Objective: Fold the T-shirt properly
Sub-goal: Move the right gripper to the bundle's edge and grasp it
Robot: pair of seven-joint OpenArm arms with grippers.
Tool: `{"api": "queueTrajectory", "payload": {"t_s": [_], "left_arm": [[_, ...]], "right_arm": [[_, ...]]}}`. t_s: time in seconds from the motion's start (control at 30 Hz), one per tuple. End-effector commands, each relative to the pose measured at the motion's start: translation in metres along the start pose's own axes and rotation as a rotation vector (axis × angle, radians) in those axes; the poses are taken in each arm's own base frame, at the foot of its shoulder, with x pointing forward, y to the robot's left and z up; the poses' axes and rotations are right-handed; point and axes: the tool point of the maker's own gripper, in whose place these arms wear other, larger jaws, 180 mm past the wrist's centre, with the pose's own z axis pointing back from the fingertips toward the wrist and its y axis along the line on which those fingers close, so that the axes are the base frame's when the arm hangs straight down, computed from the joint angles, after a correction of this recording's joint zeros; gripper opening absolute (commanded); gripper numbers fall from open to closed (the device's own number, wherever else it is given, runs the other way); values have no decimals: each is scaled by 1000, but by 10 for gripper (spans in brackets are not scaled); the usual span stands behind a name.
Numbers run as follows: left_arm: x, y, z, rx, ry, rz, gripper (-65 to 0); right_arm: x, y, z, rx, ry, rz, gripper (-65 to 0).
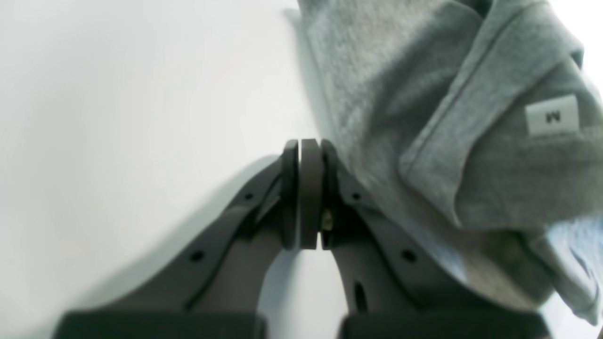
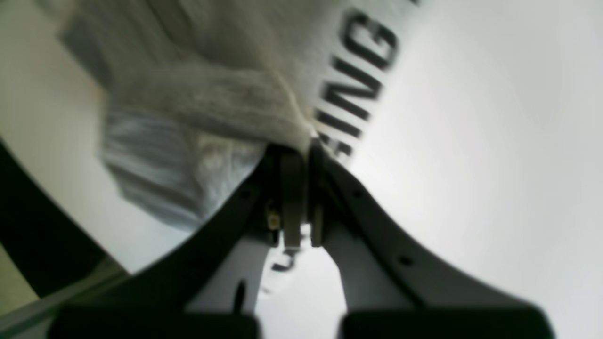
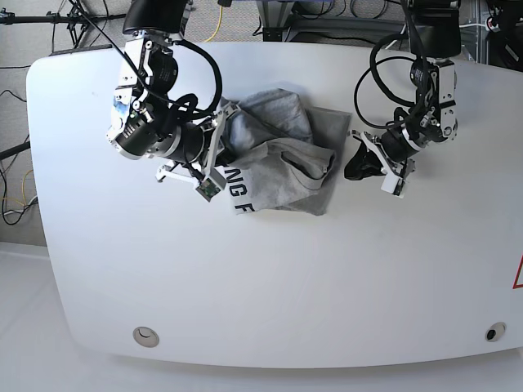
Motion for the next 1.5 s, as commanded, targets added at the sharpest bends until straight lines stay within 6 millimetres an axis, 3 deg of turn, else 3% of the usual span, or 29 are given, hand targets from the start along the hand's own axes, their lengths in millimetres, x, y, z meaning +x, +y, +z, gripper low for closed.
{"api": "queueTrajectory", "payload": {"t_s": [0.0, 0.13, 0.43, 0.77, 0.93, 1.1, 1.23, 1.47], "left_arm": [[9, 8, 2, 21, -4, -23, -650], [14, 9, 1, 22, -11, -29, -650], [9, 10, -1, 40, 26, -74, -650], [20, 12, -3, 41, 10, -81, -650], [26, 13, -5, 40, 2, -90, -650], [42, 15, -7, 42, -22, -107, -650], [47, 17, -7, 45, -28, -112, -650], [63, 20, -7, 51, -52, -129, -650]], "right_arm": [[16, 8, 4, 34, -72, 10, -650], [23, 22, 3, 87, -115, -8, -650], [18, 59, -8, 186, -97, 14, -650], [25, 56, -7, 182, -108, 30, -650], [37, 68, -14, 220, -106, 91, -650], [38, 78, -31, 260, -53, 137, -650], [27, 85, -52, 290, 42, 178, -650], [22, 98, -69, 327, 118, 245, -650]]}}
